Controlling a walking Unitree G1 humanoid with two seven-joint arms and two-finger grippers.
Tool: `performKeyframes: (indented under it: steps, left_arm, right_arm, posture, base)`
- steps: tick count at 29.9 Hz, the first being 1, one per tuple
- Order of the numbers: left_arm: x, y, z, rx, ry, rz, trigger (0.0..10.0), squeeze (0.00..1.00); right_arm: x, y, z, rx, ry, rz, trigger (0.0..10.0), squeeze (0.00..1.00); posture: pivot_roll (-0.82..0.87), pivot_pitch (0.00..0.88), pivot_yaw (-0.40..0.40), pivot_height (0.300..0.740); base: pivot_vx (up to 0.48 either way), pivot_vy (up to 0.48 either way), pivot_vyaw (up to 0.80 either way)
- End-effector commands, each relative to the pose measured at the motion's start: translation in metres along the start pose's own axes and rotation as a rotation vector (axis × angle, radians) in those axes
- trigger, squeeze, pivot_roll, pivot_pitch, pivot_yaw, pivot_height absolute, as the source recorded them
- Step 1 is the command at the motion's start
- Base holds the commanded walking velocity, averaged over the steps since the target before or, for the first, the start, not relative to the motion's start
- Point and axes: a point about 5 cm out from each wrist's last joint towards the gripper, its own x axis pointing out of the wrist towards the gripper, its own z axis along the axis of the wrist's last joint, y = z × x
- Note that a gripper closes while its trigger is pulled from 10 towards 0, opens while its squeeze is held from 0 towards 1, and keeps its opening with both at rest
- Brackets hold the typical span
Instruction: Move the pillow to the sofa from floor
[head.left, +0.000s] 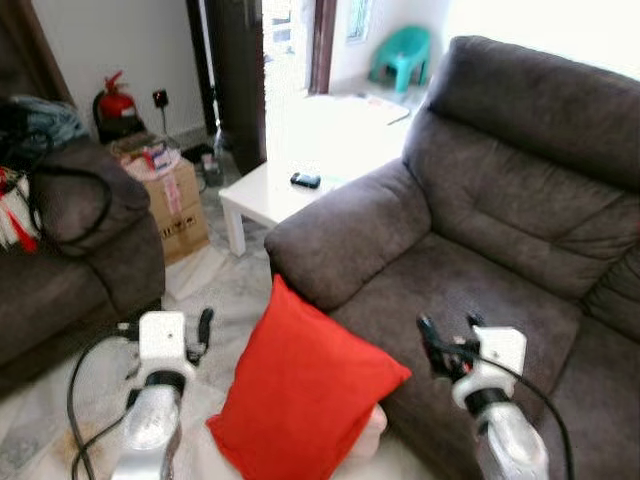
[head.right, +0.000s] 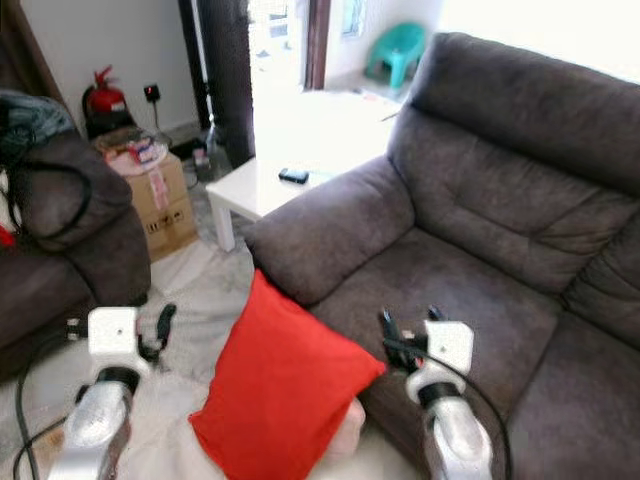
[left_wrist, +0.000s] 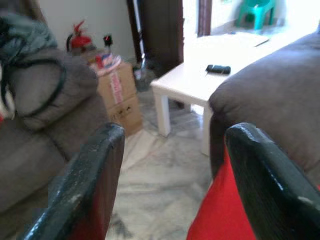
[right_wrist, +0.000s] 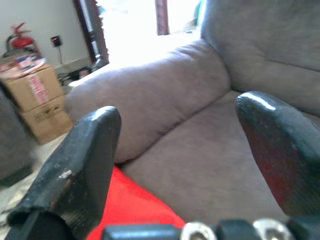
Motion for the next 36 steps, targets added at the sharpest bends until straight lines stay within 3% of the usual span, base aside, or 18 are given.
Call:
performKeyframes:
  steps: [1, 4, 13, 36]
  left_arm:
    - [0.0002, -0.0104, -0.0005, -0.02, 0.004, -0.027, 10.0, 0.0]
    - [0.0, -0.0109, -0.0007, -0.021, 0.004, -0.027, 10.0, 0.0]
    - [0.0003, -0.0112, -0.001, -0.02, 0.007, -0.029, 10.0, 0.0]
    - [0.0, -0.012, -0.0036, -0.017, 0.018, -0.036, 10.0, 0.0]
  right_arm:
    - [-0.0052, -0.0125, -0.0007, -0.008, 0.009, -0.039, 10.0, 0.0]
    - [-0.0056, -0.0124, 0.0001, -0.04, 0.005, -0.03, 10.0, 0.0]
    - [-0.006, -0.0124, -0.0022, -0.017, 0.016, -0.033, 10.0, 0.0]
    - [-0.005, -0.0124, -0.0027, -0.009, 0.02, -0.028, 10.0, 0.0]
  posture:
    - [-0.04, 0.0, -0.052, 0.74]
    - [-0.03, 0.0, -0.053, 0.74]
    - [-0.04, 0.0, -0.052, 0.74]
    - [-0.03, 0.0, -0.053, 0.74]
  base:
    - [0.3, 0.0, 0.0]
    - [0.3, 0.0, 0.0]
    - [0.292, 0.0, 0.59]
    - [0.0, 0.0, 0.0]
